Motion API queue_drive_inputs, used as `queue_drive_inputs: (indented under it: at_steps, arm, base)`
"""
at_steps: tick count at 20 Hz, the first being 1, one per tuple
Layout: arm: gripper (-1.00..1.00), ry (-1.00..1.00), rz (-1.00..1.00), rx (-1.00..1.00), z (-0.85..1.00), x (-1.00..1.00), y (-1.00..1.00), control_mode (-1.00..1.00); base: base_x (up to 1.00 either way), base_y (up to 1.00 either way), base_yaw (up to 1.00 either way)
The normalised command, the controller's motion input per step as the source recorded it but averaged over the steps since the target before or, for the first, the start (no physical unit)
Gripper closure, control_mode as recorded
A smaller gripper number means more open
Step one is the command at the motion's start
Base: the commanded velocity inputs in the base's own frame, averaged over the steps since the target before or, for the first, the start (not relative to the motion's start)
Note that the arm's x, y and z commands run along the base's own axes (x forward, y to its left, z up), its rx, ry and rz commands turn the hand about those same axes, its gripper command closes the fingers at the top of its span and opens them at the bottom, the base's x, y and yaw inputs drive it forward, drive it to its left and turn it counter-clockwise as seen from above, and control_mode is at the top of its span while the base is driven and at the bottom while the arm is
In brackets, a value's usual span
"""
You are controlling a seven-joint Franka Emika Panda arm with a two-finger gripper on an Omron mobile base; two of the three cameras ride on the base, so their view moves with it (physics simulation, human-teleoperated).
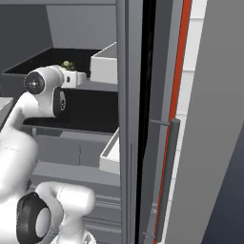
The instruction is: Place the cold items (broccoli and pear) from the fridge in one tupperware on the dining counter. Place the warm items (hot dog and kebab skewer) in the stove area in another tupperware.
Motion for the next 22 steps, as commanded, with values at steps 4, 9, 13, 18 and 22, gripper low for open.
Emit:
queue_drive_inputs:
  at_steps: [4, 9, 13, 18, 22]
  arm:
    - [1.0, 0.0, 0.0, 0.04, 0.19, -0.99, -0.15, -1.0]
    - [1.0, 0.0, 0.0, 0.03, 0.2, -1.0, -0.19, -1.0]
    - [1.0, 0.05, -0.03, 0.0, 0.23, -0.97, -0.12, -1.0]
    - [1.0, 0.08, -0.07, 0.0, 0.11, -0.99, -0.07, -1.0]
    - [1.0, 0.04, -0.03, 0.0, 0.03, -1.0, -0.1, -1.0]
  base:
    - [0.0, 0.0, 0.0]
    - [0.0, 0.0, 0.0]
    - [0.0, 0.0, 0.0]
    - [0.0, 0.0, 0.0]
    - [0.0, 0.0, 0.0]
